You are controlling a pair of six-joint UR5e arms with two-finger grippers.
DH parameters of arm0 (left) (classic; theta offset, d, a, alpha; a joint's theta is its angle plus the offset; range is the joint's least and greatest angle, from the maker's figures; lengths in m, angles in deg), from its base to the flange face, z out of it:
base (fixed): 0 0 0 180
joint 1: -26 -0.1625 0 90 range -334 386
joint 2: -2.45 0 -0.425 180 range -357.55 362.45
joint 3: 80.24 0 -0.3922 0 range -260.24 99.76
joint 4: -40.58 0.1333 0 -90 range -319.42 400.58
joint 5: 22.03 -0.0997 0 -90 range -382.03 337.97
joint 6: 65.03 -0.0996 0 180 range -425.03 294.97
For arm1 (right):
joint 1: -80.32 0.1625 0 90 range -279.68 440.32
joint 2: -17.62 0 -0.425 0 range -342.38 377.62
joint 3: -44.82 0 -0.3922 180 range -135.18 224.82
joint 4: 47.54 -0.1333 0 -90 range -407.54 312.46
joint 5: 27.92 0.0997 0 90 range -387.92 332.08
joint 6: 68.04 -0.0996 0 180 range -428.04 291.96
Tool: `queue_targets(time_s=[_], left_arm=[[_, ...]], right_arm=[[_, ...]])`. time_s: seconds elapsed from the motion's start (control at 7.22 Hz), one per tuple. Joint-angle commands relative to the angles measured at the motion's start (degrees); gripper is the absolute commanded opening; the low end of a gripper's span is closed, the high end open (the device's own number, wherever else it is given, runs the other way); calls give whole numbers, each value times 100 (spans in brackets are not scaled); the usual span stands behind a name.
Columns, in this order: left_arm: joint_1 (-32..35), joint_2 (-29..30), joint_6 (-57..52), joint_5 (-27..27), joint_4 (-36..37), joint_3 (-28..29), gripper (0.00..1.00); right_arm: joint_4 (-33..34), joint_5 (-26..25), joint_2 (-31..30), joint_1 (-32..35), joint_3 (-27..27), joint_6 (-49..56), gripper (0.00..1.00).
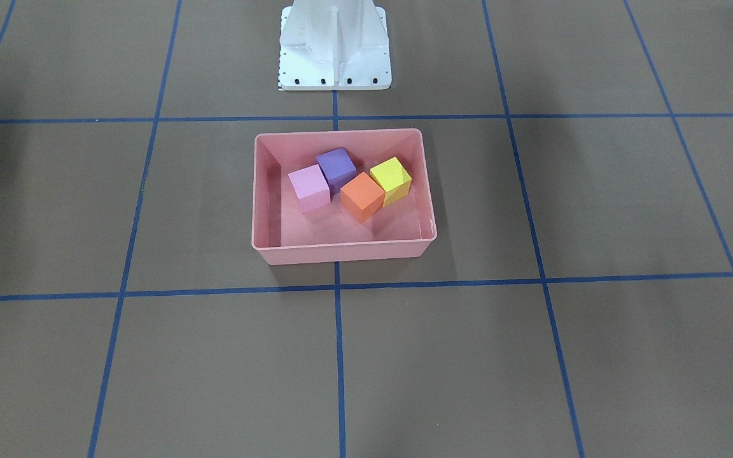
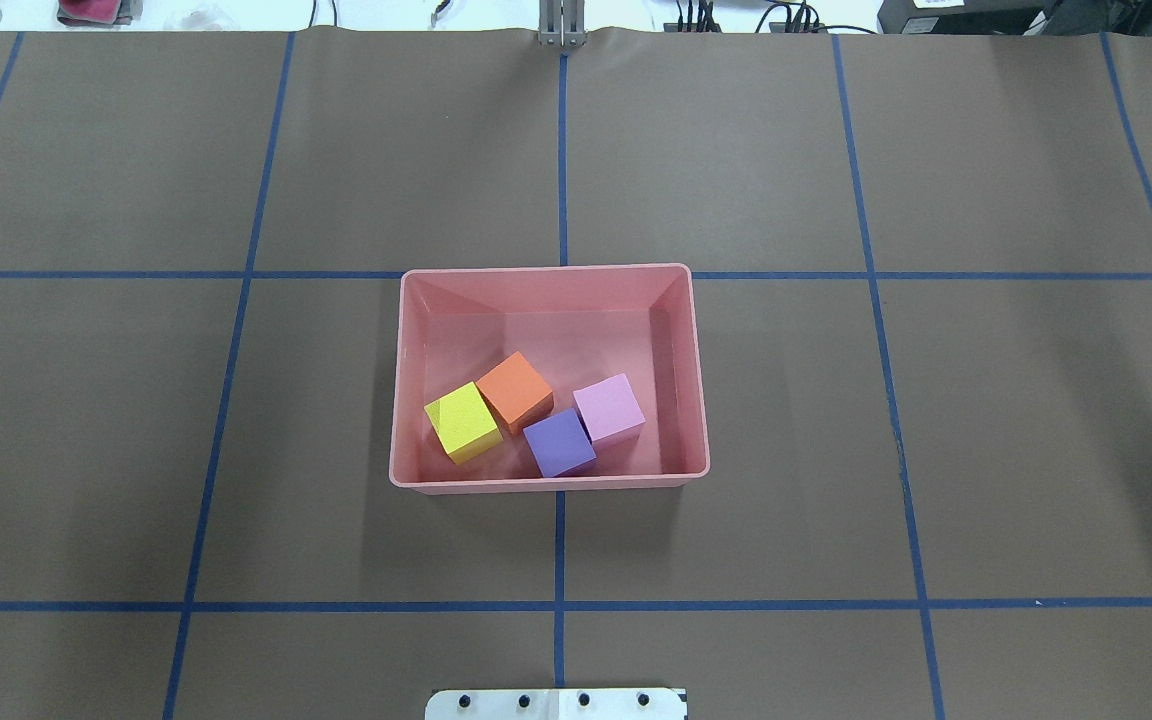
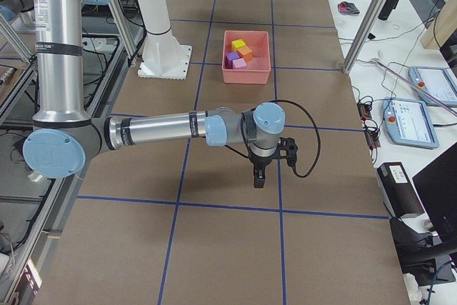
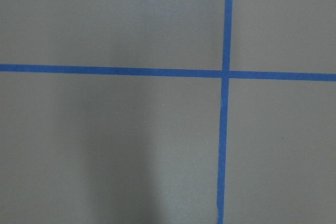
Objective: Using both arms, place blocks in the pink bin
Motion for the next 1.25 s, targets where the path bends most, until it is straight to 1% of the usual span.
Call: queue_targets(time_s=[0.0, 0.14, 0.42, 1.11], left_arm=[[4, -2, 7, 0, 0, -8, 100], [4, -2, -2, 0, -9, -8, 100], [4, -2, -10, 9, -9, 0, 100], [4, -2, 7, 0, 0, 44, 100]], right_arm=[[-94, 0, 11, 0, -1, -118, 99], [-286, 0, 11, 0, -36, -371, 99], [-560, -35, -33, 0, -124, -488, 99], [-561, -44, -50, 0, -116, -488, 99]])
